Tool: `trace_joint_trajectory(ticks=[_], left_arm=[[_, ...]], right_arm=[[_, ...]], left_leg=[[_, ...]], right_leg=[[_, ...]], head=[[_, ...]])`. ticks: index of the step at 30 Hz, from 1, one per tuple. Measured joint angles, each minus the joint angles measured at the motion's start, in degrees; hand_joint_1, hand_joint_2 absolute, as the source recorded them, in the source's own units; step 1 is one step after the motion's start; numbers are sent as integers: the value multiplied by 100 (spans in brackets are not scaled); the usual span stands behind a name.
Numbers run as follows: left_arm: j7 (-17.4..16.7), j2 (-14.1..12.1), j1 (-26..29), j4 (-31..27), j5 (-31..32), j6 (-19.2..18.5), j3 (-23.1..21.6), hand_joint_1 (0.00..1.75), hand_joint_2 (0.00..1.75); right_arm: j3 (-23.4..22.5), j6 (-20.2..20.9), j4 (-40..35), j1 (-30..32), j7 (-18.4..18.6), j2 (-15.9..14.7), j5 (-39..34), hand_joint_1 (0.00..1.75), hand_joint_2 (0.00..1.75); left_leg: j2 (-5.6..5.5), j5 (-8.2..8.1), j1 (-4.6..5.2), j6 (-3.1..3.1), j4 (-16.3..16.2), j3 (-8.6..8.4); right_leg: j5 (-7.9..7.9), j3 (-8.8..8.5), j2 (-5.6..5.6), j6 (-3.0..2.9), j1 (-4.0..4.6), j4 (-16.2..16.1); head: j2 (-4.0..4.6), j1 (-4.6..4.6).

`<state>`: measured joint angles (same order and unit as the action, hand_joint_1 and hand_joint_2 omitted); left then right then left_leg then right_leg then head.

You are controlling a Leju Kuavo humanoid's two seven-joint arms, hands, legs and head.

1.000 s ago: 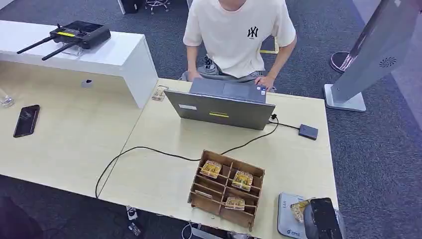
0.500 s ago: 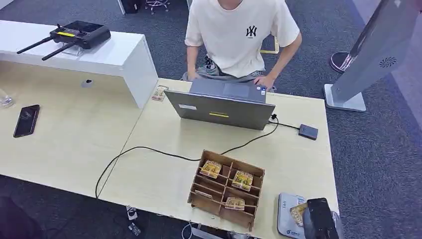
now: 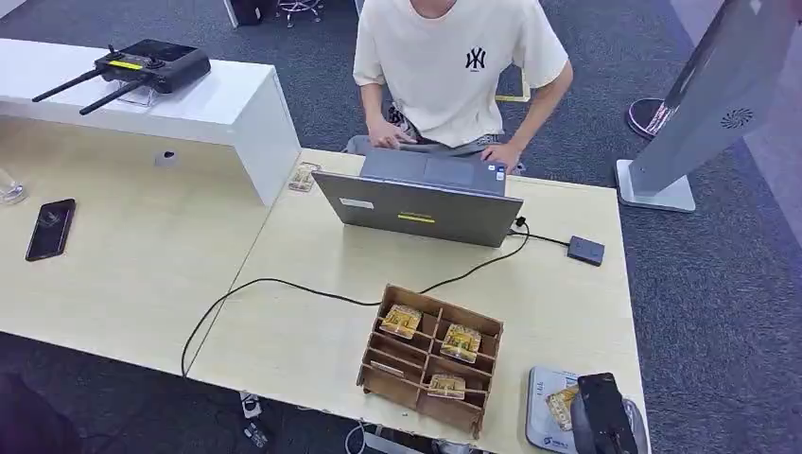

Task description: Pass the card to the sensor for recognition and then transmit it.

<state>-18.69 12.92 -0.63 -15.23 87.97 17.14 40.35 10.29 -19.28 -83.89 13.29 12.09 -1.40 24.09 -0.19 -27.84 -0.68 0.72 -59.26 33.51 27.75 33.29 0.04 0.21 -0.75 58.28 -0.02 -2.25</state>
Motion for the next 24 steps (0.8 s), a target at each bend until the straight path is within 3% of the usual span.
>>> trace_joint_trajectory(ticks=[24], left_arm=[[2, 4, -24, 0, 15, -15, 2, 0, 0]], right_arm=[[387, 50, 232, -88, 348, 0, 481, 175, 175]], left_leg=[[3, 0, 0, 0, 0, -4]], right_leg=[[0, -3, 2, 0, 0, 0]], head=[[0, 0]])
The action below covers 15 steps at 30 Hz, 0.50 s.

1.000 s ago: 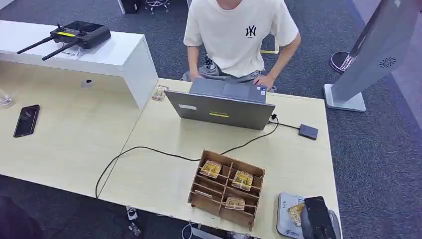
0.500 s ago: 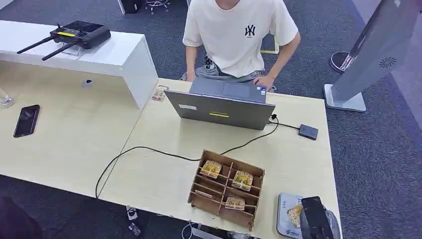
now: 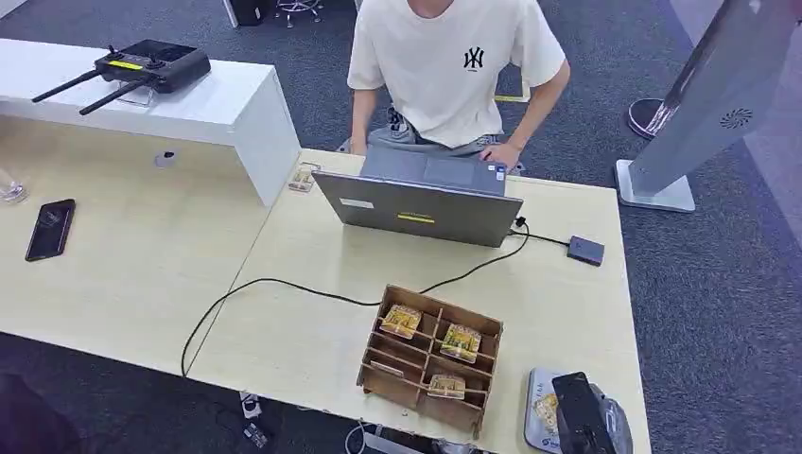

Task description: Pass the card to the sensor for recognition and then transmit it.

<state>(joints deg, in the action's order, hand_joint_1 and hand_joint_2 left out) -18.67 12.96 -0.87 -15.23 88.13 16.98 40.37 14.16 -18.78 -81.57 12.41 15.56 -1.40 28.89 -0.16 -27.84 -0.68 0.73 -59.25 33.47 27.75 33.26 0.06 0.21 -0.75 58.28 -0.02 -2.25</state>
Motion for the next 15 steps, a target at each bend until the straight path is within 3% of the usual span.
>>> trace_joint_trajectory(ticks=[15], left_arm=[[0, 0, -2, 0, 0, 0, 7, 0, 0]], right_arm=[[46, -42, 37, -13, 2, 0, 0, 175, 175]], left_leg=[[1, 0, 0, 0, 0, -7]], right_leg=[[0, -7, 0, 0, 0, 0]], head=[[0, 0]])
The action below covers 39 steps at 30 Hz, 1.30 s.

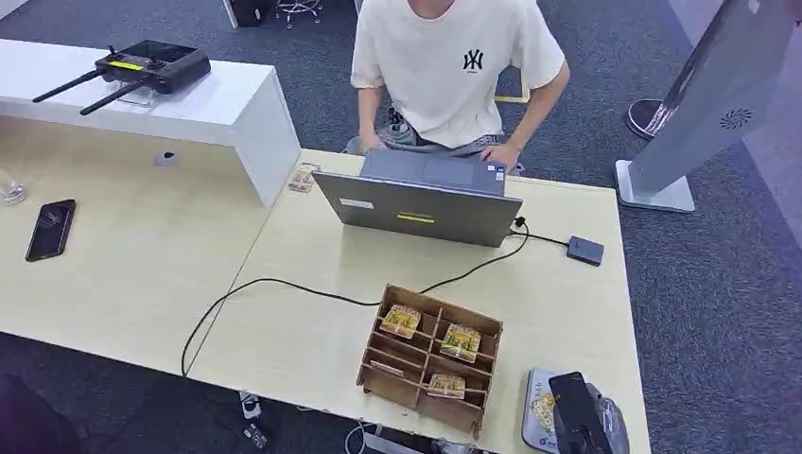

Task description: Pass the card to the sensor for recognition and then transmit it.

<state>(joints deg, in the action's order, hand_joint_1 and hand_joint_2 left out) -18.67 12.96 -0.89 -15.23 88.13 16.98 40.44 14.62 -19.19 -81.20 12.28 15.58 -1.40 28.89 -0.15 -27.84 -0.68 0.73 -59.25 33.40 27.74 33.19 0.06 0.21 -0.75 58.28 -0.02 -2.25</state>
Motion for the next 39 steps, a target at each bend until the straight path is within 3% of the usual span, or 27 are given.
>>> trace_joint_trajectory(ticks=[7, 14, 19, 30, 35, 39], left_arm=[[74, 69, 109, -96, -11, -35, 20, 0, 0], [127, 238, 280, -559, 162, -437, 120, 0, 0], [332, 251, 367, -835, 173, -688, 151, 0, 0], [273, 289, 418, -1060, 173, -721, 168, 0, 0], [227, 265, 384, -981, 173, -555, 168, 0, 0], [214, 229, 264, -767, 173, -406, 168, 0, 0]], right_arm=[[11, -409, -381, 180, -42, 0, 438, 175, 175], [-70, -1125, -1402, 432, -192, 231, 2261, 175, 175], [-190, -1414, -2209, 576, -505, 515, 2935, 175, 175], [-112, -1917, -3228, 732, -1217, 737, 2732, 175, 175], [173, -1792, -3351, 689, -1320, 717, 2299, 175, 175], [545, -1641, -3353, 531, -1342, 603, 2389, 175, 175]], left_leg=[[-1, 0, 1, 0, 0, 4], [-1, 0, -1, 0, 0, 5], [0, 0, -2, 1, 1, 4], [-1, 0, 1, 0, 0, 5], [0, 0, 0, 1, 0, 4], [-1, 2, -1, 3, 1, 6]], right_leg=[[0, 2, -1, 0, 0, 0], [1, 5, -1, 0, 0, 0], [1, 5, 0, -1, 1, 3], [0, 4, -1, 0, 0, 2], [0, 4, 0, 0, 0, 2], [0, 3, -1, -1, 1, 3]], head=[[0, 0], [0, -2], [0, 0], [0, 0], [0, 0], [0, 0]])
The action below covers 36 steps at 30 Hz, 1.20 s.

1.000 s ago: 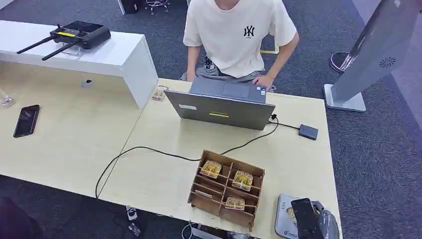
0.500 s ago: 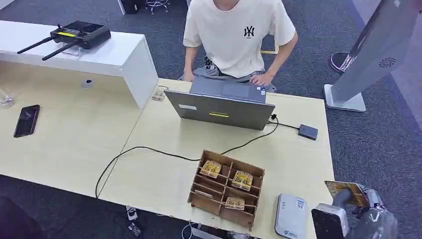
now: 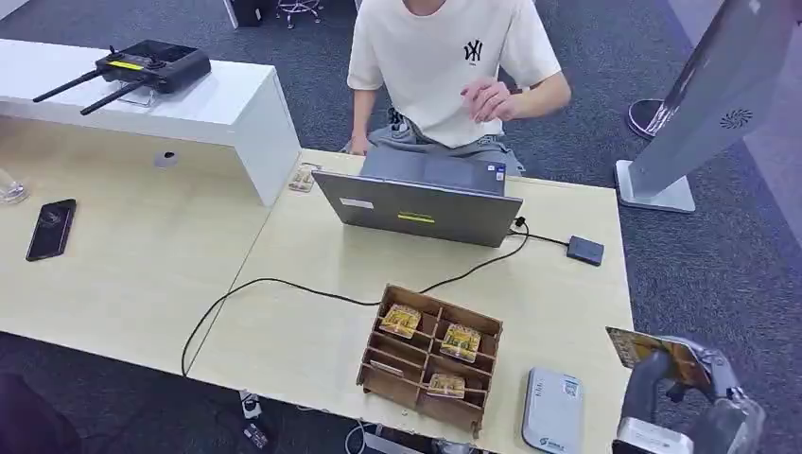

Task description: Pass the card to the sensor for recognition and then transmit it.

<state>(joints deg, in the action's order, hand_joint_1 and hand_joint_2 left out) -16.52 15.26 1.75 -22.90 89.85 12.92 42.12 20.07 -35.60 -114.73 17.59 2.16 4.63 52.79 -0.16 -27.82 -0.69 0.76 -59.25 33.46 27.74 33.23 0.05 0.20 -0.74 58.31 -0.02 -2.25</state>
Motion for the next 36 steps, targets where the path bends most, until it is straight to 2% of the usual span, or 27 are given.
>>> trace_joint_trajectory(ticks=[6, 10, 12, 18, 24, 32, 33, 34, 35, 36], left_arm=[[-9, -55, -129, 210, 0, 15, -90, 0, 0], [-94, -109, -204, 288, 0, -24, -316, 0, 0], [-157, -131, -252, 301, 2, -70, -490, 0, 0], [-269, -199, -395, 306, 2, -282, -985, 0, 0], [-334, -275, -521, 306, 2, -542, -1484, 0, 0], [-383, -352, -603, 306, 2, -710, -1923, 0, 0], [-387, -356, -603, 306, 2, -724, -1952, 0, 0], [-387, -365, -604, 306, 2, -739, -1993, 0, 0], [-387, -372, -605, 306, 2, -739, -2026, 0, 0], [-387, -378, -609, 306, 2, -741, -2050, 0, 0]], right_arm=[[580, 445, 37, -531, 0, -140, 454, 175, 175], [832, 891, 131, -1136, 39, -144, 851, 175, 175], [970, 1244, 265, -1610, 160, -144, 1117, 175, 175], [1274, 1933, 895, -2807, 628, -124, 1591, 175, 175], [1366, 2491, 1968, -3839, 1121, -74, 2331, 175, 175], [1370, 2507, 3147, -4575, 1322, -76, 3240, 175, 175], [1370, 2507, 3237, -4625, 1331, -76, 3342, 159, 175], [1370, 2507, 3343, -4671, 1342, -76, 3410, 134, 175], [1370, 2507, 3422, -4700, 1344, -76, 3418, 35, 175], [1368, 2505, 3497, -4724, 1346, -76, 3420, 2, 175]], left_leg=[[1, 5, 0, 7, 0, -2], [1, 10, 0, 9, 0, 0], [5, 14, 0, 6, 0, -3], [3, 30, 0, 6, 0, 0], [1, 35, -1, 11, -1, 0], [-6, 36, -1, 10, -1, 2], [-5, 36, -1, 10, -1, 2], [-5, 36, -1, 10, -1, 2], [-5, 36, -1, 10, -1, 2], [-5, 36, -1, 10, -1, 2]], right_leg=[[-2, 0, 1, -2, 0, 2], [-4, 0, 1, -3, 0, 3], [-9, 0, 4, -2, 0, 4], [-16, 0, 1, -4, 0, 6], [-21, 2, 1, -5, 0, 9], [-21, 3, -2, -5, 0, 8], [-21, 3, -1, -5, 0, 8], [-21, 4, -1, -5, 0, 8], [-21, 4, -1, -5, 0, 8], [-20, 4, -1, -4, 0, 8]], head=[[0, 0], [0, 0], [0, 0], [0, 2], [0, 0], [0, 2], [0, 0], [0, 0], [0, 2], [0, 0]])
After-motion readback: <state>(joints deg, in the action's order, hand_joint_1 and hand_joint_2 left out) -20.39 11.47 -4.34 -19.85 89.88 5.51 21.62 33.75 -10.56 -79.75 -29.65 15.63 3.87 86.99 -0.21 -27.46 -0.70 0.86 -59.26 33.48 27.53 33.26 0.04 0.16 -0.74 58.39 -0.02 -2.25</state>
